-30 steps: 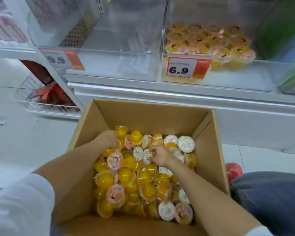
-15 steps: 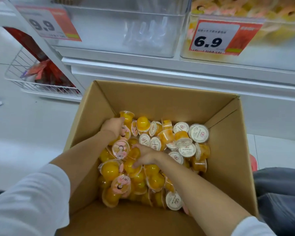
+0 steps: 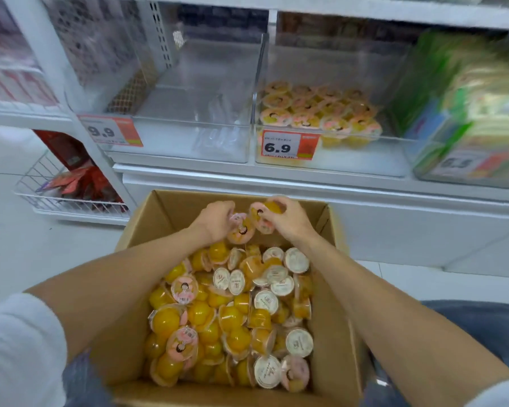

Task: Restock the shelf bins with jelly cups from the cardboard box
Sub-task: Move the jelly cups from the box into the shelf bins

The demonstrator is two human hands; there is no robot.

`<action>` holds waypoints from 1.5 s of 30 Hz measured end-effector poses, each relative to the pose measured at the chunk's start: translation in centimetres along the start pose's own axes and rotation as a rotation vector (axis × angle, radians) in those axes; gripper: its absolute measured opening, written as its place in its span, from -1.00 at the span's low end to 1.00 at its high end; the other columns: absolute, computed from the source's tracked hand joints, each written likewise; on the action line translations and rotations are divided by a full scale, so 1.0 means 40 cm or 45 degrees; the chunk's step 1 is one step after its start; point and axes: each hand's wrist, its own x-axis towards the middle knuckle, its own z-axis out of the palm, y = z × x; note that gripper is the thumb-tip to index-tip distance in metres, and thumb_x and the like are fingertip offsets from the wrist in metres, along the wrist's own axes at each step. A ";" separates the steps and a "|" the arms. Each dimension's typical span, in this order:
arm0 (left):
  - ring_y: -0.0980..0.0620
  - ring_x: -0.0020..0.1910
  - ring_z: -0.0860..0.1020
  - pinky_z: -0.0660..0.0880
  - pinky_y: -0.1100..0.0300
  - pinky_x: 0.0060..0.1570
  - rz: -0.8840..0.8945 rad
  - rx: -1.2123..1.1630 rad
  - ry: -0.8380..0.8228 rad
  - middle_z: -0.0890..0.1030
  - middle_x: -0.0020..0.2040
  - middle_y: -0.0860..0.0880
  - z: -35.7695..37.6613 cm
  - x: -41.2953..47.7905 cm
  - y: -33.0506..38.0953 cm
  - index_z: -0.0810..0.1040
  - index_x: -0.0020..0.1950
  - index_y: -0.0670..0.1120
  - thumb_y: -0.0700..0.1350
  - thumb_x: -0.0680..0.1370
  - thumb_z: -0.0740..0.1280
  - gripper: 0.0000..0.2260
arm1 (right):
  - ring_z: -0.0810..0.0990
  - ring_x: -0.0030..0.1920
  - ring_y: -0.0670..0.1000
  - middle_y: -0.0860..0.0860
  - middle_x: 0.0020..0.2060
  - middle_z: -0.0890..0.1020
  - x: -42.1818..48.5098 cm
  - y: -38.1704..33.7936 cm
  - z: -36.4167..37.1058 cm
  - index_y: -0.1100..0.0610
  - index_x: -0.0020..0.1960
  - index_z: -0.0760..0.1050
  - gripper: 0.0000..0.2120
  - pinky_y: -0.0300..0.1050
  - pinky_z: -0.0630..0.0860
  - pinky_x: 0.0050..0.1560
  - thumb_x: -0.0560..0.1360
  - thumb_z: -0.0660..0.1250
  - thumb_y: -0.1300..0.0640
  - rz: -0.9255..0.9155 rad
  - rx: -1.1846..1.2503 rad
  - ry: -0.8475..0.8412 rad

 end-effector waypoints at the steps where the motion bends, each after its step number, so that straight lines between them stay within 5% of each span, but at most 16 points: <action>1: -0.08 -0.21 0.41 0.29 0.11 -0.25 0.043 -0.040 0.067 0.47 -0.25 -0.07 -0.021 -0.007 0.051 0.27 -0.29 -0.06 -0.09 0.55 0.32 -0.71 | 0.55 0.05 -0.02 -0.05 0.02 0.57 -0.005 -0.028 -0.055 0.04 0.23 0.52 -0.64 -0.22 0.45 -0.04 0.45 0.43 0.05 -0.057 0.020 0.054; 5: -0.05 -0.25 0.42 0.31 0.04 -0.27 0.231 -0.282 0.351 0.47 -0.27 -0.06 -0.104 -0.027 0.248 0.34 -0.20 -0.11 -0.03 0.60 0.26 -0.76 | 0.54 0.06 -0.02 -0.03 0.06 0.57 -0.038 -0.147 -0.255 0.06 0.28 0.45 -0.58 -0.11 0.49 0.07 0.47 0.37 -0.04 -0.316 -0.020 0.296; 9: 0.02 -0.33 0.34 0.25 0.08 -0.33 0.411 -0.450 0.632 0.36 -0.35 0.03 -0.199 0.019 0.413 0.27 -0.24 -0.05 -0.02 0.58 0.26 -0.74 | 0.52 -0.13 0.00 0.03 -0.20 0.58 -0.041 -0.242 -0.427 0.10 -0.07 0.50 -0.80 -0.10 0.43 -0.10 0.48 0.31 -0.04 -0.477 -0.001 0.605; 13: 0.02 -0.29 0.37 0.33 0.14 -0.30 0.402 -0.546 0.519 0.45 -0.26 -0.01 -0.261 0.141 0.540 0.36 -0.10 -0.11 -0.07 0.56 0.29 -0.83 | 0.41 -0.34 0.02 0.06 -0.44 0.44 0.042 -0.269 -0.577 0.11 -0.41 0.42 -0.71 -0.11 0.35 -0.33 0.47 0.31 0.08 -0.286 -0.069 0.674; 15: -0.02 -0.21 0.43 0.37 0.15 -0.26 0.359 -0.477 0.335 0.49 -0.17 -0.02 -0.258 0.223 0.573 0.40 -0.08 -0.10 -0.10 0.54 0.33 -0.87 | 0.57 -0.19 0.10 0.08 -0.29 0.57 0.107 -0.257 -0.634 0.14 -0.24 0.56 -0.91 0.01 0.58 -0.13 0.43 0.35 0.16 -0.102 -0.095 0.547; 18: -0.08 -0.06 0.51 0.45 0.11 -0.09 0.273 -0.349 0.089 0.59 0.04 -0.10 -0.237 0.324 0.588 0.48 -0.02 -0.10 -0.10 0.56 0.35 -0.90 | 0.59 -0.12 0.14 0.20 -0.14 0.57 0.170 -0.230 -0.673 0.30 -0.04 0.54 -0.92 0.15 0.57 0.09 0.49 0.34 0.30 0.161 -0.226 0.211; 23: -0.09 0.19 0.53 0.39 0.21 0.01 0.310 -0.138 -0.136 0.58 0.20 -0.14 -0.197 0.395 0.561 0.59 0.04 -0.19 -0.16 0.59 0.32 -0.88 | 0.69 -0.26 0.07 0.17 -0.19 0.67 0.203 -0.192 -0.663 0.38 0.06 0.53 -0.84 -0.16 0.62 -0.31 0.57 0.25 0.30 0.380 -0.320 -0.189; 25: -0.07 0.20 0.53 0.41 0.23 0.05 0.321 -0.033 -0.141 0.60 0.18 -0.09 -0.189 0.410 0.550 0.62 0.00 -0.16 -0.11 0.55 0.38 -0.87 | 0.69 -0.22 0.08 0.17 -0.15 0.66 0.225 -0.178 -0.658 0.37 0.06 0.55 -0.85 -0.16 0.63 -0.31 0.53 0.31 0.32 0.381 -0.367 -0.163; 29: -0.06 0.14 0.55 0.50 0.05 0.19 0.345 0.227 -0.041 0.59 0.18 -0.04 -0.202 0.437 0.533 0.61 0.11 -0.07 -0.01 0.45 0.48 -0.72 | 0.72 -0.15 0.10 0.17 -0.18 0.71 0.246 -0.172 -0.656 0.35 -0.01 0.59 -0.78 -0.03 0.63 0.04 0.40 0.49 0.26 0.445 -0.550 -0.217; 33: -0.11 0.33 0.42 0.36 0.00 0.35 0.292 0.261 -0.160 0.43 0.39 -0.04 -0.194 0.453 0.513 0.39 0.40 -0.02 0.20 0.40 0.47 -0.35 | 0.70 -0.29 0.02 0.12 -0.19 0.66 0.247 -0.179 -0.644 0.28 -0.05 0.55 -0.74 -0.20 0.63 -0.28 0.39 0.54 0.16 0.484 -0.553 -0.194; 35: -0.13 0.37 0.39 0.33 -0.02 0.38 0.265 0.215 -0.193 0.39 0.42 -0.06 -0.193 0.457 0.507 0.38 0.43 -0.03 0.20 0.40 0.47 -0.32 | 0.70 -0.20 0.02 0.12 -0.07 0.67 0.250 -0.176 -0.640 0.28 0.06 0.54 -0.66 -0.20 0.64 -0.23 0.38 0.54 0.13 0.500 -0.510 -0.217; 38: -0.13 0.37 0.39 0.34 -0.01 0.37 0.267 0.181 -0.169 0.40 0.42 -0.07 -0.195 0.454 0.505 0.41 0.41 -0.04 0.13 0.44 0.46 -0.40 | 0.68 -0.05 0.06 0.11 0.09 0.60 0.254 -0.167 -0.642 0.26 0.14 0.52 -0.55 -0.13 0.64 -0.13 0.36 0.55 0.09 0.517 -0.482 -0.172; 41: -0.08 0.33 0.43 0.38 0.08 0.32 0.292 0.039 -0.125 0.46 0.36 -0.05 -0.196 0.439 0.501 0.49 0.34 -0.09 0.01 0.47 0.46 -0.52 | 0.69 -0.18 0.03 0.11 0.00 0.63 0.249 -0.169 -0.642 0.28 0.11 0.53 -0.55 -0.17 0.61 -0.25 0.36 0.55 0.05 0.466 -0.493 -0.132; 45: -0.01 0.04 0.58 0.52 0.13 0.02 0.285 -0.177 0.153 0.63 0.02 0.00 -0.207 0.396 0.501 0.61 -0.02 -0.02 -0.07 0.46 0.48 -0.86 | 0.57 -0.09 0.10 0.12 -0.02 0.58 0.223 -0.175 -0.631 0.27 0.13 0.49 -0.51 -0.10 0.49 -0.16 0.41 0.47 -0.07 0.280 -0.749 0.120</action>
